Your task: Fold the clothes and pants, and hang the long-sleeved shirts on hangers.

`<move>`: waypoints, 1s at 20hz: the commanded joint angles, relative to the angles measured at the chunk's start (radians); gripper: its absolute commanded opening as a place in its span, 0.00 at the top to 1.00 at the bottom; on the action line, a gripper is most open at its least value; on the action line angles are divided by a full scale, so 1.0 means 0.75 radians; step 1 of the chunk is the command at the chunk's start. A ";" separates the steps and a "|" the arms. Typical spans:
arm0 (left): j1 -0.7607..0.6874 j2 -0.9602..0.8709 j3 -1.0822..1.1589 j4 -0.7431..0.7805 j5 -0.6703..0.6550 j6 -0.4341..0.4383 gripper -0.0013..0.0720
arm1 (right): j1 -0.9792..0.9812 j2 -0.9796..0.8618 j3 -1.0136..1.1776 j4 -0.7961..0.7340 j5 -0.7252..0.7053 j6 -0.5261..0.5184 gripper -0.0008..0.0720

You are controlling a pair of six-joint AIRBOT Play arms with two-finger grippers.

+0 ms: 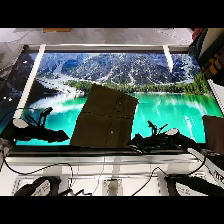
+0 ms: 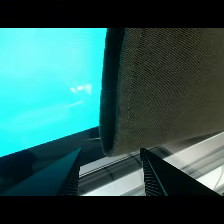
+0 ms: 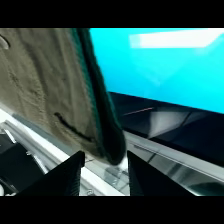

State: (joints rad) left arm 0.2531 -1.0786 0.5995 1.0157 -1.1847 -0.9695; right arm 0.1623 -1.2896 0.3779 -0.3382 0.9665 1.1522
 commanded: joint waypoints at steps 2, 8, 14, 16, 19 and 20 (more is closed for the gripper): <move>0.001 -0.002 -0.006 -0.042 0.045 0.000 0.44 | 0.099 -0.022 0.018 0.075 -0.064 -0.028 0.56; 0.000 -0.002 -0.007 -0.155 0.096 0.000 0.40 | 0.141 -0.020 0.154 0.050 -0.137 -0.030 0.56; 0.001 -0.002 -0.045 -0.153 0.107 -0.001 0.40 | 0.141 -0.018 0.211 0.030 -0.116 -0.028 0.93; 0.002 -0.004 -0.056 -0.127 0.125 -0.071 0.40 | 0.141 -0.018 0.211 0.031 -0.116 -0.028 0.93; 0.002 -0.058 -0.060 -0.045 0.133 -0.157 0.36 | 0.141 -0.018 0.211 0.031 -0.116 -0.028 0.93; 0.002 -0.090 -0.061 -0.044 0.132 -0.185 0.23 | 0.141 -0.018 0.211 0.031 -0.116 -0.028 0.93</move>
State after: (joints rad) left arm 0.2531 -1.1103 0.5594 0.9474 -1.0916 -1.0489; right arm 0.2668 -1.3037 0.5331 -0.3145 0.8783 1.1305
